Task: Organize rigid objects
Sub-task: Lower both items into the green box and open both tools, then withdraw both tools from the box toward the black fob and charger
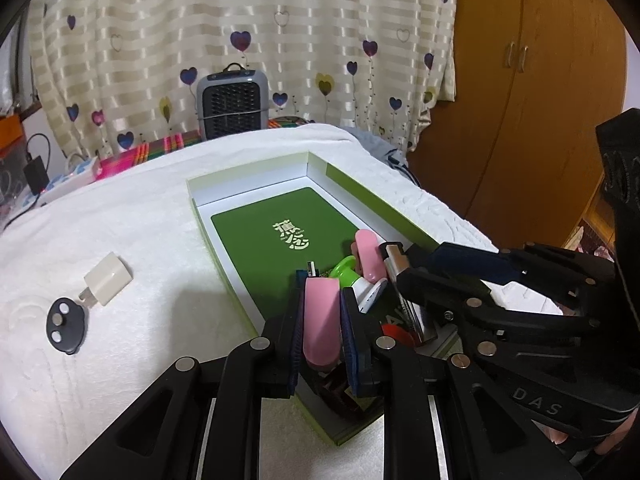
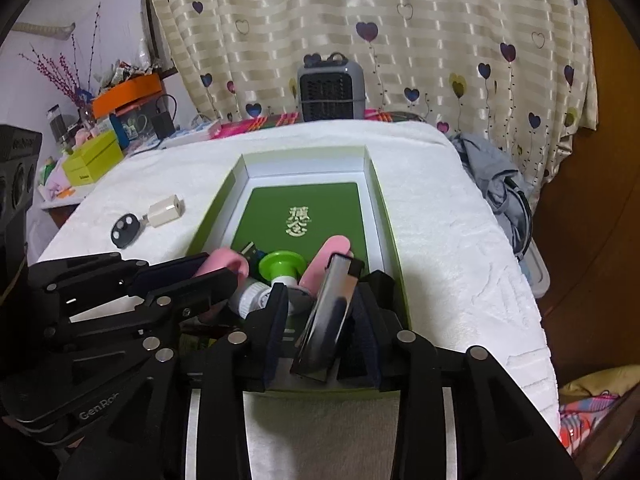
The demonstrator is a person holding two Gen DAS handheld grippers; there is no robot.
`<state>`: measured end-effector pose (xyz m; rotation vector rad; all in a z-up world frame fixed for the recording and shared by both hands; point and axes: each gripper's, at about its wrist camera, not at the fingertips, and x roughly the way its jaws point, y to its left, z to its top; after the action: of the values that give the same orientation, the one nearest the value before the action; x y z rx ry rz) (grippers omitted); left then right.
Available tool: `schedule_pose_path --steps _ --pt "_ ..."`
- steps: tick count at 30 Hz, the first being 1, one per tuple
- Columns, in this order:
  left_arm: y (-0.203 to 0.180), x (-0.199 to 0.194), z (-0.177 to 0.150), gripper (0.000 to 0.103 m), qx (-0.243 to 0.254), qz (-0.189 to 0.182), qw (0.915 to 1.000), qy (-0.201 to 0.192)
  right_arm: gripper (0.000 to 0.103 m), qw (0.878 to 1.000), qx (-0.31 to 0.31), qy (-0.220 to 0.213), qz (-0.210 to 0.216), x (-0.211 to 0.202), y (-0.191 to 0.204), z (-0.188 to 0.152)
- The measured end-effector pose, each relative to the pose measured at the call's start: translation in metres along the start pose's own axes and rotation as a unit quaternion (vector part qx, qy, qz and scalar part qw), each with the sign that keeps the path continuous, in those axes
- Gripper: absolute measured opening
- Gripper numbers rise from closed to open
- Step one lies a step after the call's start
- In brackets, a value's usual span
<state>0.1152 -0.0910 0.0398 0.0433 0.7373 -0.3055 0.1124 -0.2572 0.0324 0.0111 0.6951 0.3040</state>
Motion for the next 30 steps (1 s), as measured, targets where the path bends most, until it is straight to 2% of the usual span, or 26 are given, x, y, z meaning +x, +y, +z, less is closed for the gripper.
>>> schedule_pose_path --steps 15,20,30 --pt "0.011 -0.029 -0.004 0.017 -0.002 0.021 0.9997 -0.011 0.039 1.000 -0.014 -0.015 0.008 -0.020 0.026 0.010" --pt "0.020 -0.042 -0.009 0.017 -0.002 0.041 0.9990 -0.016 0.040 1.000 -0.021 -0.017 0.014 -0.024 0.037 0.009" --pt "0.047 -0.076 -0.017 0.017 -0.020 0.067 0.9969 -0.035 0.041 0.998 -0.056 -0.026 0.027 -0.033 0.077 0.016"
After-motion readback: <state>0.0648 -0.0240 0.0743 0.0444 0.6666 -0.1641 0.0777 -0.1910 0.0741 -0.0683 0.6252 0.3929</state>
